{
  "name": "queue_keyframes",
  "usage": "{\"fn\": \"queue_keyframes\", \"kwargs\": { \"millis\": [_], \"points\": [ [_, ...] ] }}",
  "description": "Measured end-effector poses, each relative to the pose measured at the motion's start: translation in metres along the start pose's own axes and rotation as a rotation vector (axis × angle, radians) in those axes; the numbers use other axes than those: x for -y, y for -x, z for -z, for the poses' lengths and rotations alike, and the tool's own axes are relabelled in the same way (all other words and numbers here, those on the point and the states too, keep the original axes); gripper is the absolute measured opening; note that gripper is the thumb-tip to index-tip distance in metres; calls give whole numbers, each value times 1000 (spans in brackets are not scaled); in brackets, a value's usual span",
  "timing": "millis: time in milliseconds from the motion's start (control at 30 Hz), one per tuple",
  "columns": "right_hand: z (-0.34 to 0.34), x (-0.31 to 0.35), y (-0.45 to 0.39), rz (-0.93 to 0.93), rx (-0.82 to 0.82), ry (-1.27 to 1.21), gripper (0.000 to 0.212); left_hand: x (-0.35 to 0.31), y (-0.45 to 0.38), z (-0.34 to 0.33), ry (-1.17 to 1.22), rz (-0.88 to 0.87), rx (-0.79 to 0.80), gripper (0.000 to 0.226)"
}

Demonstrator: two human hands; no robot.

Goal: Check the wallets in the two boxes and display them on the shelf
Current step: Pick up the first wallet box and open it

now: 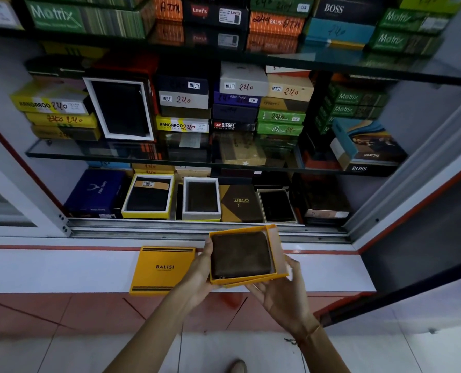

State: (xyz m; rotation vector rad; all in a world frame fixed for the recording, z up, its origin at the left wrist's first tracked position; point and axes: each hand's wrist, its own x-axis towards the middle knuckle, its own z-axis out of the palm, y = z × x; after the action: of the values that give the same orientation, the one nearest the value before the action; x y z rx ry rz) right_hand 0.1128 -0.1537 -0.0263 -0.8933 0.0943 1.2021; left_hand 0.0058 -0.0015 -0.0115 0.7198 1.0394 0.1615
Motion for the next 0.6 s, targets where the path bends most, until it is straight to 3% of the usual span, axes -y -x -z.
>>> {"fn": "queue_keyframes", "kwargs": {
  "millis": [100,167,300,467,600],
  "points": [
    [1,0,-4,151,-114,241,34,7,-2,-1,21,-28,-70,41],
    [7,3,-4,265,-158,446,27,9,-2,0,1,-57,-152,37],
    [15,-4,-8,396,-387,631,16,15,-5,4,-77,-128,-235,34],
    [12,-17,-8,580,-498,915,17,19,-7,8,-209,-247,-313,35],
    [22,-31,-8,592,-576,1044,11,28,-6,16,-324,-288,-341,32]
  ]
}}
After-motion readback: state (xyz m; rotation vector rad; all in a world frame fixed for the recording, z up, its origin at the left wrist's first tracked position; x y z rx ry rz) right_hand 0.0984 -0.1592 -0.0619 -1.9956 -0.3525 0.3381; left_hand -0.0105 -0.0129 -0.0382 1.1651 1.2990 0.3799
